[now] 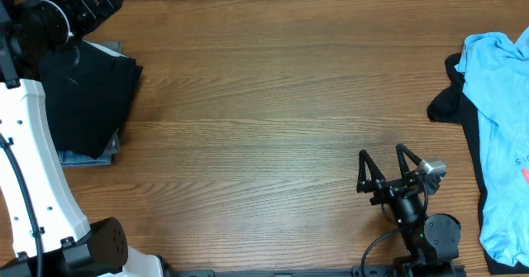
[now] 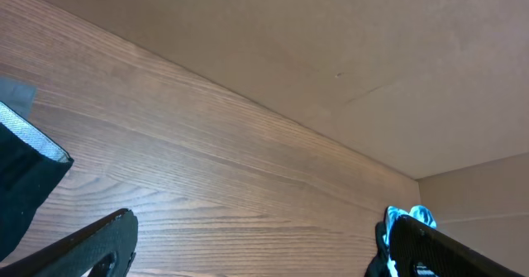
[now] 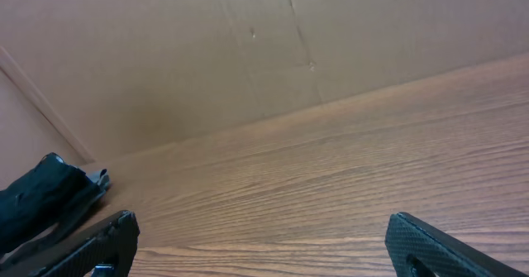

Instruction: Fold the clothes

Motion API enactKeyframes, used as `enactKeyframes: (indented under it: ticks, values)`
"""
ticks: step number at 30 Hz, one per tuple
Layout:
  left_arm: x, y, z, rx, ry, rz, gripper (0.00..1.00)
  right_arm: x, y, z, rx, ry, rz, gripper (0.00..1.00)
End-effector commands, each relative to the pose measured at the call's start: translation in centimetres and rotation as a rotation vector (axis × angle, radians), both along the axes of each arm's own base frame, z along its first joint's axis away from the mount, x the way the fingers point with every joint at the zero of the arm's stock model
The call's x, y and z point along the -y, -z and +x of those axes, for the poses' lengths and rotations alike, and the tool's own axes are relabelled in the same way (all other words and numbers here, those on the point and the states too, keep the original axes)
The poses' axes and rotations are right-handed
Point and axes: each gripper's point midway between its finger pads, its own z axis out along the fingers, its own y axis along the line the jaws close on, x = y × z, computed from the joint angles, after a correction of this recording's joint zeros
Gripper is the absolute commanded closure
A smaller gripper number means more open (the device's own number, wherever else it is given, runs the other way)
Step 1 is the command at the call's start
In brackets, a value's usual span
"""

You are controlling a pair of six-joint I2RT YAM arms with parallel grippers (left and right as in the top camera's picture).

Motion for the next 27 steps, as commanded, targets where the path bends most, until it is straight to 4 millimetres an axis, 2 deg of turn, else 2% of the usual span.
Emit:
enactKeyframes:
  ticks: [1, 13, 18, 21, 27]
  values:
    - [0.0, -0.3, -0.2, 0.006, -0.008, 0.001, 0.00, 0.0, 0.2, 0.0, 0.004, 0.003, 0.002, 0.00]
    - [0.0, -0.3, -0.2, 0.005, -0.008, 0.001, 0.00, 0.0, 0.2, 0.0, 0.004, 0.003, 0.002, 0.00]
    - [-0.8, -0.3, -0.2, 0.003, -0.044, 0.029, 0.00, 0.0, 0.2, 0.0, 0.004, 0.003, 0.001, 0.00]
    - [-0.6, -1.0, -0.7, 0.021, -0.045, 0.033, 0.00, 0.0, 0.2, 0.0, 0.004, 0.003, 0.002, 0.00]
    - [0.0, -4.0, -3.0, 0.094, -0.046, 0.052, 0.00, 0.0, 0.2, 0.0, 0.004, 0.003, 0.002, 0.00]
